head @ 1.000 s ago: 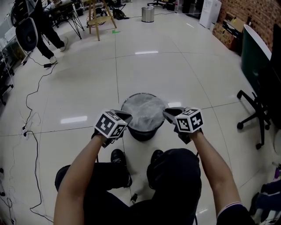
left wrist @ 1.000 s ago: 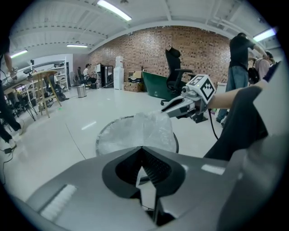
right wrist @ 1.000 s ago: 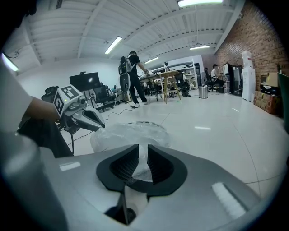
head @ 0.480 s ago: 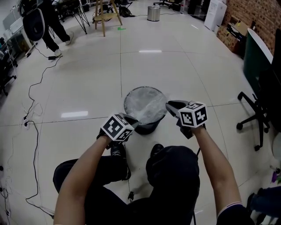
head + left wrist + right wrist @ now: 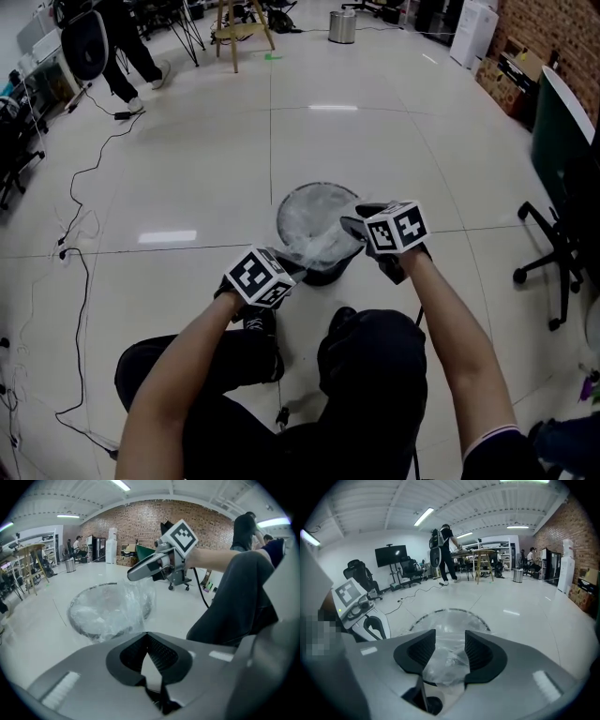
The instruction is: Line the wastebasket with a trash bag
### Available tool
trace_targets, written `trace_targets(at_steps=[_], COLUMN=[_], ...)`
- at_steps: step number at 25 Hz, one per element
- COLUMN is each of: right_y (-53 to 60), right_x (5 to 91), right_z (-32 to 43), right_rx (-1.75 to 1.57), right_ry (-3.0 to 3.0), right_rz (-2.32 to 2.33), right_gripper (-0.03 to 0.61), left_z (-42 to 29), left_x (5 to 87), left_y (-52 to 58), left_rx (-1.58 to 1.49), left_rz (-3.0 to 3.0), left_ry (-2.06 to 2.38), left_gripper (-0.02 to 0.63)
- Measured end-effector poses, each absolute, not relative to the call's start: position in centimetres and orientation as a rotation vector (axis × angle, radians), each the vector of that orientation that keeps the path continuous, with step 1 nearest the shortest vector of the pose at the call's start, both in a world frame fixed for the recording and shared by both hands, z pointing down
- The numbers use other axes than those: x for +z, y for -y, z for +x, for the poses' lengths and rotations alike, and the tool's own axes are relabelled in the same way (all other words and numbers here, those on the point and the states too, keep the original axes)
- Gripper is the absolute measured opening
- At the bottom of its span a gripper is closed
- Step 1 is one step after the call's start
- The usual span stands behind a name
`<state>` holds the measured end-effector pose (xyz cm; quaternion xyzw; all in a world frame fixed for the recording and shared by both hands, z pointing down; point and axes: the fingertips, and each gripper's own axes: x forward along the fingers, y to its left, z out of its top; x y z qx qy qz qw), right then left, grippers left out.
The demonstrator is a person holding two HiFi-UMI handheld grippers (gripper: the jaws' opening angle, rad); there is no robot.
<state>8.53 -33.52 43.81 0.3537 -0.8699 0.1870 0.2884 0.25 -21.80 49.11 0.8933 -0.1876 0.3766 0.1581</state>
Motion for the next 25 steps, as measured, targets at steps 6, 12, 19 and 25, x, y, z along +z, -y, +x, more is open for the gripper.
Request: trace_targets(at_steps=[6,12,19,25], right_y=[33.3,31.4,30.5,29.3], right_x=[46.6,48.0,46.2,46.1], right_z=[6.5,6.6,9.4,12.8], right_rx=[0.535,0.539,0.561,0.599], right_ry=[2.219,2.192,2.241,2.236], right_rz=[0.873,0.760,0.827,0.909], right_gripper=[0.184,0.002,0.002,0.002], left_z=[-0.6,-0.5,0.7,1.9], left_x=[50.4,50.9,51.3,51.5], left_y=[20.5,20.1,19.6,19.6], left_rx=[1.110,1.117,1.134,1.120], left_rz=[2.524,2.518,2.525,2.513], left_ry=[0.477,0.445,0.414,0.436], left_gripper=[0.011,0.011,0.011,0.012])
